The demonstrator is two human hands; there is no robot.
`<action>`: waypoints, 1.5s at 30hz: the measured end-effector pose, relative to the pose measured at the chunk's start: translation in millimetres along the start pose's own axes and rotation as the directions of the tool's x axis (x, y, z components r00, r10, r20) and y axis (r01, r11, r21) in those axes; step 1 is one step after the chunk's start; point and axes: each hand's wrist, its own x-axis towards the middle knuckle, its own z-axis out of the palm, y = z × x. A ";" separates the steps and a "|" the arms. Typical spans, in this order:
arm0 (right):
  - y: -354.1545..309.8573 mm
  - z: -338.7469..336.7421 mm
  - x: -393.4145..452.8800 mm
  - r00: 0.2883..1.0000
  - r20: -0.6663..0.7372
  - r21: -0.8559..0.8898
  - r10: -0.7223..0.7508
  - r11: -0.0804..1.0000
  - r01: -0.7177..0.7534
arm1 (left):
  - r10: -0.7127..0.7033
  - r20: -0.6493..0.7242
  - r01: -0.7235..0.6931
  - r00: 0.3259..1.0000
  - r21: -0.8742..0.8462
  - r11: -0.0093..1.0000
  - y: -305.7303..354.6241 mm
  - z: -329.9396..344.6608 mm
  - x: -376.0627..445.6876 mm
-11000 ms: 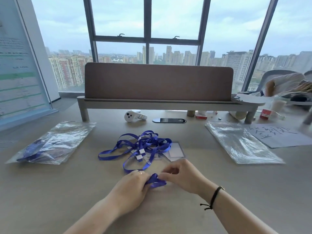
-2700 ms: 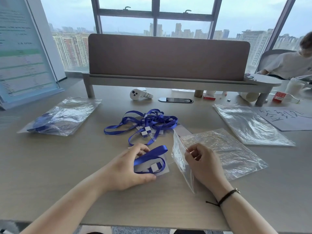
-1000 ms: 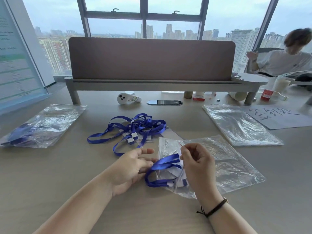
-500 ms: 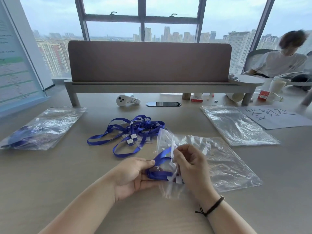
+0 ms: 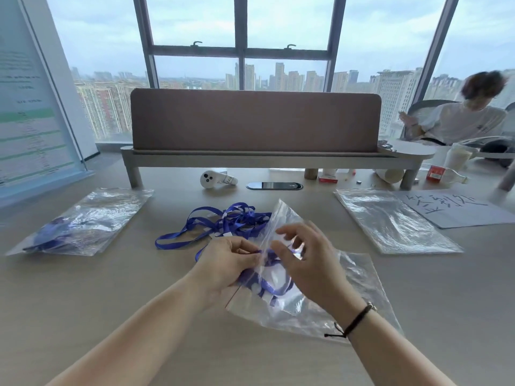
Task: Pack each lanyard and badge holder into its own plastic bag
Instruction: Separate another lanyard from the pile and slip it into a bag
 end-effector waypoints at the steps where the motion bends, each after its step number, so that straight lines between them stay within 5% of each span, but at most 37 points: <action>1: 1.0 -3.5 9.2 0.999 -0.028 -0.089 -0.025 0.996 0.023 | 0.024 0.034 -0.025 0.999 0.030 0.999 2.7 -3.4 0.2; 4: -1.7 -11.2 36.7 0.994 0.078 -0.113 0.073 0.991 -0.064 | 0.086 0.101 -0.095 0.991 0.096 0.991 11.8 -14.0 1.1; 8: -13.2 -15.3 57.2 0.958 0.226 0.112 0.179 0.972 -0.208 | 0.152 0.169 -0.181 0.974 0.175 0.968 26.3 -33.0 0.8; 14: -26.1 -16.1 65.4 0.972 0.067 0.386 0.224 0.893 -0.232 | 0.223 0.062 -0.230 0.973 0.153 0.961 35.7 -60.3 -7.6; 18: -36.3 -16.3 68.0 0.957 0.045 0.493 0.287 0.826 -0.271 | 0.352 0.133 -0.374 0.927 0.225 0.900 33.0 -73.8 -16.6; 28: -45.5 -29.9 68.9 0.961 0.019 0.595 0.277 0.769 -0.234 | 0.521 -0.166 -0.441 0.837 0.360 0.822 50.8 -88.9 -15.3; 34: -76.4 -56.3 71.5 0.964 -0.011 0.745 0.265 0.645 -0.169 | 0.588 -0.299 -0.615 0.752 0.004 0.789 97.4 -91.2 -28.9; 41: -86.3 -47.7 62.2 0.955 0.126 0.827 0.268 0.504 -0.250 | 0.445 -0.441 -0.592 0.779 -0.286 0.753 86.1 -97.9 -28.5; 45: -86.1 -42.1 65.0 0.957 0.126 0.839 0.263 0.486 -0.244 | 0.506 -0.384 -0.621 0.773 -0.294 0.726 94.4 -107.0 -27.0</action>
